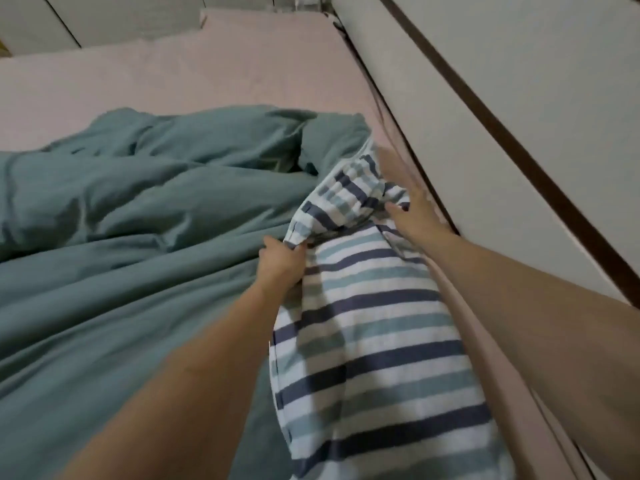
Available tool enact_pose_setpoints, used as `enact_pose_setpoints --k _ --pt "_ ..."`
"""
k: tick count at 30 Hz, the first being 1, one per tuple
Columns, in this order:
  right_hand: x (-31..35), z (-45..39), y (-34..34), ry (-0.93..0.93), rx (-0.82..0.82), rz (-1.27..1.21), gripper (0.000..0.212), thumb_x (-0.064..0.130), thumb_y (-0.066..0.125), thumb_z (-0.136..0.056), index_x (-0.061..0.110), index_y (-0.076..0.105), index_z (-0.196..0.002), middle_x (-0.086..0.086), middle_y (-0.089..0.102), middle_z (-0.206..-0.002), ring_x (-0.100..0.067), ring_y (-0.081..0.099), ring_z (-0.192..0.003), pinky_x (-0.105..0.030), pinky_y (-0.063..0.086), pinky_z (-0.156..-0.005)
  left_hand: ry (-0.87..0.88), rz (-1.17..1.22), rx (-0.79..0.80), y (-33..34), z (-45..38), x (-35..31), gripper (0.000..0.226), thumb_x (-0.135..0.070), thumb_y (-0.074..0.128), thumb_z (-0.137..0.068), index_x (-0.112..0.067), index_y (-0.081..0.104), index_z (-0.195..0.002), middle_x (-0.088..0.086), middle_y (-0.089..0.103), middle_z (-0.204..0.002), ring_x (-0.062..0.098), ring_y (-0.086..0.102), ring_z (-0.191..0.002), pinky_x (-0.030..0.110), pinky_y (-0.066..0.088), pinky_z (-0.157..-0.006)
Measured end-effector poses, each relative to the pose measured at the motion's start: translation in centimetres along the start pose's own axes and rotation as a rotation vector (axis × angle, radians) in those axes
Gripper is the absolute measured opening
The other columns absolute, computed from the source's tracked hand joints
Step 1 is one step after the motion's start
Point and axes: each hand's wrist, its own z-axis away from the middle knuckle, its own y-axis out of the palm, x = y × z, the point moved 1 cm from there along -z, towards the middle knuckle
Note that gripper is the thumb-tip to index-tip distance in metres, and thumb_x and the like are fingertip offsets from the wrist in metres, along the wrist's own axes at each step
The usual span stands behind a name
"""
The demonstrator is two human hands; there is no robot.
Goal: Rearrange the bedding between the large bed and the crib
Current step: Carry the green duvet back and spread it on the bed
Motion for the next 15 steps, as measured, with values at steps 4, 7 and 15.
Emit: enact_pose_setpoints --k 4,7,15 --pt "-4.2 5.7 1.4 0.032 0.205 -0.14 0.082 0.07 0.05 -0.081 0.043 0.011 -0.148 0.007 0.045 -0.136 -0.019 0.045 -0.124 -0.036 0.033 -0.109 0.131 0.066 -0.137 1.5 3.8 2.0 0.081 -0.05 0.056 -0.088 -0.008 0.02 -0.146 0.016 0.034 -0.146 0.035 0.043 -0.127 0.042 0.037 -0.1" --pt "-6.7 10.7 0.5 0.121 0.194 -0.248 0.077 0.071 0.054 -0.078 0.04 0.028 -0.144 0.002 0.049 -0.137 -0.021 0.05 -0.119 -0.035 0.037 -0.104 0.178 0.146 -0.092 2.1 8.3 3.3 0.101 -0.073 0.057 -0.071 -0.026 0.015 -0.149 0.003 0.035 -0.15 0.024 0.041 -0.133 0.045 0.036 -0.109" --pt "-10.6 21.5 -2.5 0.095 0.177 -0.173 0.04 0.03 0.074 -0.079 0.019 0.06 -0.115 0.005 0.06 -0.103 -0.016 0.058 -0.096 -0.024 0.041 -0.08 0.149 0.178 -0.043 1.0 15.4 8.6 0.043 -0.027 0.07 -0.083 -0.007 0.059 -0.118 0.005 0.065 -0.113 0.022 0.06 -0.105 0.027 0.043 -0.079"
